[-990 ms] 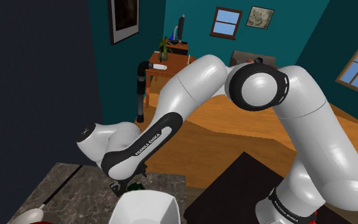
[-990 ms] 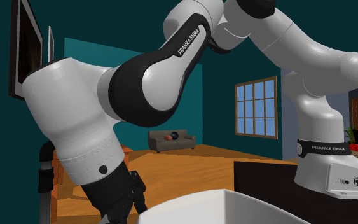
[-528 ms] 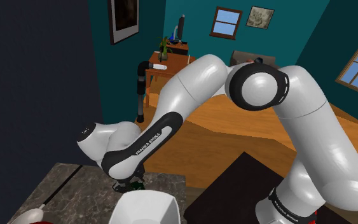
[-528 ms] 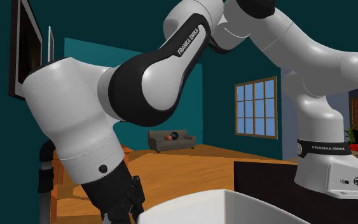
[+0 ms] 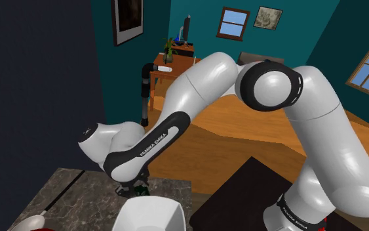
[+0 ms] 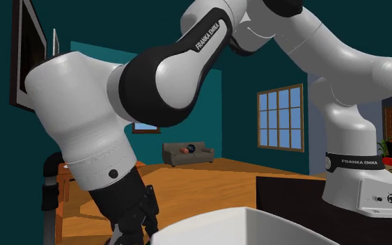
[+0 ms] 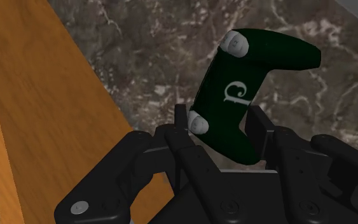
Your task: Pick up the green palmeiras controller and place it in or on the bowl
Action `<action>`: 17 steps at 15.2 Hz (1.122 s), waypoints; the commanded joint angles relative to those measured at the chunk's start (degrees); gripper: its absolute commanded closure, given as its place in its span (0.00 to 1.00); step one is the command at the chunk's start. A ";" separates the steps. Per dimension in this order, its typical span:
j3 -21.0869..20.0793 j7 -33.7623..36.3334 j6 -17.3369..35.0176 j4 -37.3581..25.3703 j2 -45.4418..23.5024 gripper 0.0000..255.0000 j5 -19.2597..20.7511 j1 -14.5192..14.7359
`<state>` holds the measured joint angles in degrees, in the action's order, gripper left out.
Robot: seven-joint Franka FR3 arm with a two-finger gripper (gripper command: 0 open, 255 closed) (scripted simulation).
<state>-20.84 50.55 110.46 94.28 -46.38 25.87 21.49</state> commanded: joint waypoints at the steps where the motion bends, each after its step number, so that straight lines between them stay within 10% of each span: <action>1: -0.32 -0.22 -0.85 0.26 1.13 1.00 -0.38 -0.17; 17: -2.53 -2.49 -8.02 1.00 9.58 1.00 -3.43 -1.60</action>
<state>-23.18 48.15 103.00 95.25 -37.40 22.70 19.92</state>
